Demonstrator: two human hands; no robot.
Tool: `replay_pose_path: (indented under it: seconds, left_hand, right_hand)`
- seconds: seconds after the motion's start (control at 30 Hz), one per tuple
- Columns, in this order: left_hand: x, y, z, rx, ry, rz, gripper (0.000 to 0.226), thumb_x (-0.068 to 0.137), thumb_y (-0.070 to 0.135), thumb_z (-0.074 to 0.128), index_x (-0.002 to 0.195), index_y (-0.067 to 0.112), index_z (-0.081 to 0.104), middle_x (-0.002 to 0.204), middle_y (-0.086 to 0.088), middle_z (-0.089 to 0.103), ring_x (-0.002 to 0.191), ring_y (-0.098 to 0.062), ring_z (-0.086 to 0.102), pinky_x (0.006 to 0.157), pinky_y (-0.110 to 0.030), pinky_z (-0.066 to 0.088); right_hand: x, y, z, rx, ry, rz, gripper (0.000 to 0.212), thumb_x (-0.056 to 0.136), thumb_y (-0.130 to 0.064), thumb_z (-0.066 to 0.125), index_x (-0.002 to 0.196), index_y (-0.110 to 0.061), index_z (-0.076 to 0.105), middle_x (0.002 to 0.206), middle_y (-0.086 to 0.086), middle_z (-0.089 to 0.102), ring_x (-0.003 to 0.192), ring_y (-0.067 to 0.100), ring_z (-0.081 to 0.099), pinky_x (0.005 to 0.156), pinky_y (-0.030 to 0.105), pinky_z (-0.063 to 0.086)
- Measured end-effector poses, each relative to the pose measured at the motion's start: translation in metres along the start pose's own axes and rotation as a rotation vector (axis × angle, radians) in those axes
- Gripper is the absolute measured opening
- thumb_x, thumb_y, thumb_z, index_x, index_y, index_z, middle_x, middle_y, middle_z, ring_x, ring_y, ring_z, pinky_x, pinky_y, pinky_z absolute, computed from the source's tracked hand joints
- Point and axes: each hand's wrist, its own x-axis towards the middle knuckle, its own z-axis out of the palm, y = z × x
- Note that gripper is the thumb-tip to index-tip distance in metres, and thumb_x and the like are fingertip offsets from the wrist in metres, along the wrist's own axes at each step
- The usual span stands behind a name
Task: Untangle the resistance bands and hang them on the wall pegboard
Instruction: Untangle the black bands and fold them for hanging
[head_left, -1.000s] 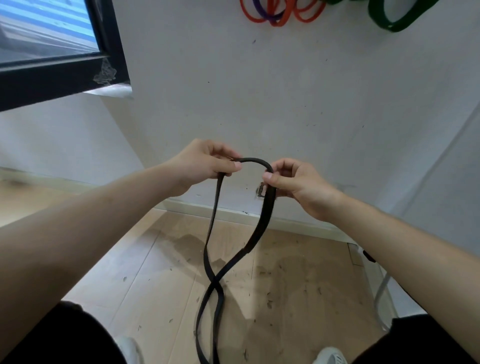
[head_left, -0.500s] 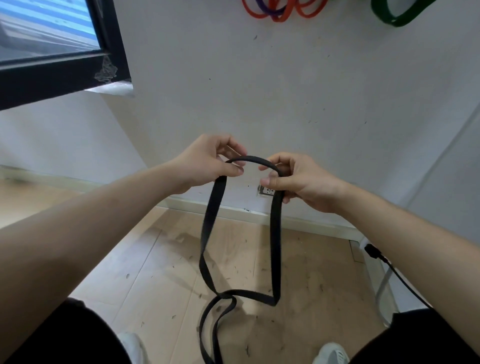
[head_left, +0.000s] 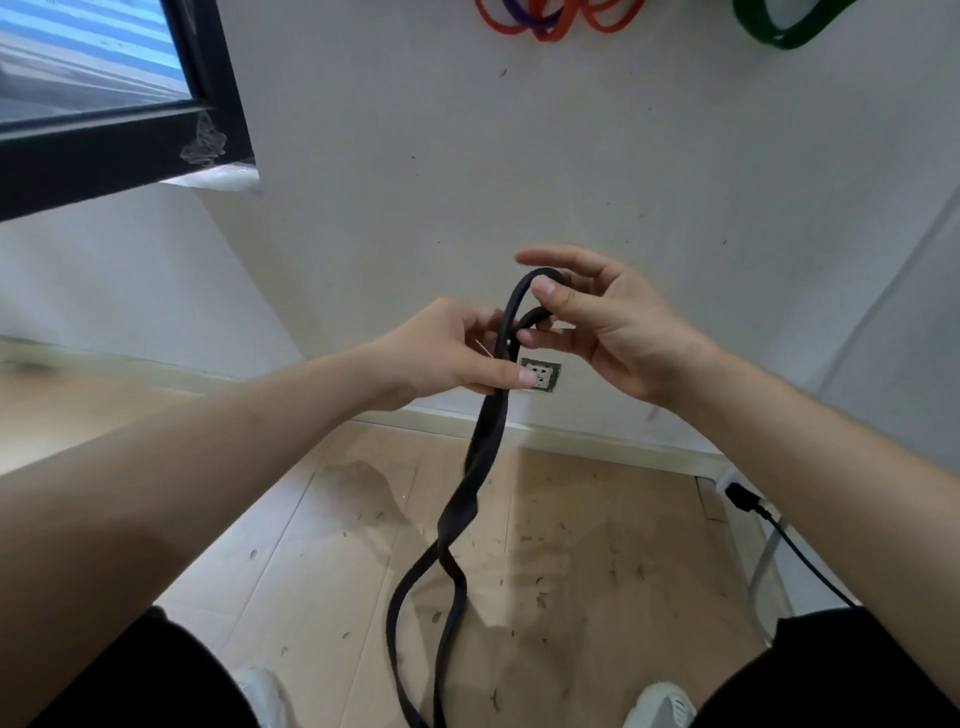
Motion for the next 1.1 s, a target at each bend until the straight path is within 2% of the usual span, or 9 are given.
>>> replay_pose_path:
  seconds: [0.17, 0.27, 0.37, 0.47, 0.6, 0.77, 0.87, 0.97, 1.1]
  left_hand:
    - [0.007, 0.003, 0.008, -0.032, 0.096, 0.047, 0.029, 0.080, 0.014, 0.084, 0.105, 0.007, 0.072, 0.085, -0.007, 0.069, 0.078, -0.010, 0.070, 0.074, -0.023, 0.058]
    - [0.011, 0.007, 0.013, 0.064, 0.139, 0.055, 0.018, 0.084, 0.027, 0.081, 0.095, 0.015, 0.072, 0.085, 0.000, 0.073, 0.078, -0.004, 0.069, 0.077, -0.018, 0.054]
    - [0.013, 0.008, 0.016, 0.006, 0.117, 0.077, 0.013, 0.091, 0.023, 0.073, 0.096, 0.013, 0.067, 0.087, -0.004, 0.075, 0.088, -0.015, 0.073, 0.088, -0.027, 0.056]
    - [0.012, 0.012, 0.017, -0.094, 0.126, 0.108, 0.014, 0.092, 0.016, 0.072, 0.095, 0.008, 0.061, 0.072, -0.009, 0.069, 0.074, -0.025, 0.069, 0.080, -0.033, 0.059]
    - [0.013, 0.017, 0.010, -0.117, 0.198, 0.120, 0.024, 0.087, 0.016, 0.076, 0.103, 0.000, 0.069, 0.068, -0.006, 0.061, 0.060, -0.015, 0.058, 0.063, -0.023, 0.053]
    - [0.011, 0.019, 0.004, -0.099, 0.183, 0.131, 0.012, 0.087, 0.019, 0.077, 0.097, 0.013, 0.077, 0.066, -0.003, 0.060, 0.062, -0.016, 0.055, 0.063, -0.027, 0.053]
    - [0.008, 0.016, 0.005, -0.023, 0.151, 0.108, 0.010, 0.089, 0.022, 0.074, 0.094, 0.014, 0.077, 0.063, 0.000, 0.061, 0.059, -0.017, 0.055, 0.060, -0.025, 0.051]
    - [0.005, 0.012, 0.004, 0.017, 0.124, 0.071, 0.009, 0.091, 0.023, 0.073, 0.090, 0.015, 0.077, 0.066, -0.001, 0.065, 0.058, -0.017, 0.058, 0.059, -0.025, 0.051]
    - [0.001, 0.009, 0.004, 0.033, 0.098, 0.081, 0.008, 0.088, 0.018, 0.076, 0.089, 0.011, 0.076, 0.069, -0.004, 0.063, 0.059, -0.020, 0.058, 0.059, -0.030, 0.053]
  right_hand:
    - [-0.002, -0.011, -0.007, 0.024, 0.047, -0.071, 0.021, 0.085, -0.010, 0.066, 0.105, -0.005, 0.067, 0.089, 0.007, 0.054, 0.078, 0.022, 0.059, 0.076, 0.033, 0.060]
    - [-0.005, -0.018, -0.014, 0.044, 0.044, -0.100, 0.019, 0.088, -0.008, 0.063, 0.106, -0.006, 0.066, 0.093, 0.009, 0.058, 0.086, 0.026, 0.061, 0.080, 0.035, 0.059]
    - [-0.009, -0.023, -0.018, 0.061, 0.039, -0.122, 0.018, 0.091, -0.003, 0.058, 0.109, -0.004, 0.064, 0.094, 0.009, 0.063, 0.087, 0.025, 0.066, 0.084, 0.035, 0.058]
    - [-0.011, -0.028, -0.025, 0.093, 0.068, -0.106, 0.017, 0.096, 0.003, 0.053, 0.106, -0.002, 0.065, 0.094, 0.010, 0.066, 0.088, 0.026, 0.068, 0.086, 0.035, 0.058]
    - [-0.012, -0.027, -0.034, 0.092, 0.164, -0.062, 0.026, 0.094, 0.013, 0.044, 0.097, 0.000, 0.066, 0.097, 0.018, 0.065, 0.090, 0.029, 0.067, 0.082, 0.031, 0.059]
    - [-0.015, -0.015, -0.038, -0.134, 0.173, 0.032, 0.028, 0.090, 0.017, 0.046, 0.095, -0.004, 0.062, 0.103, 0.022, 0.068, 0.085, 0.032, 0.072, 0.078, 0.036, 0.059]
    - [-0.017, -0.009, -0.038, -0.357, 0.080, 0.074, 0.019, 0.080, 0.004, 0.058, 0.093, -0.010, 0.056, 0.108, 0.016, 0.071, 0.091, 0.028, 0.071, 0.085, 0.042, 0.057]
    - [-0.020, -0.013, -0.033, -0.509, -0.001, 0.104, 0.030, 0.084, -0.012, 0.071, 0.107, -0.009, 0.053, 0.110, 0.012, 0.073, 0.097, 0.026, 0.070, 0.089, 0.040, 0.056]
    - [-0.024, -0.012, -0.024, -0.511, -0.045, 0.187, 0.038, 0.096, -0.038, 0.056, 0.121, -0.009, 0.058, 0.115, 0.023, 0.066, 0.091, 0.033, 0.071, 0.086, 0.051, 0.057]
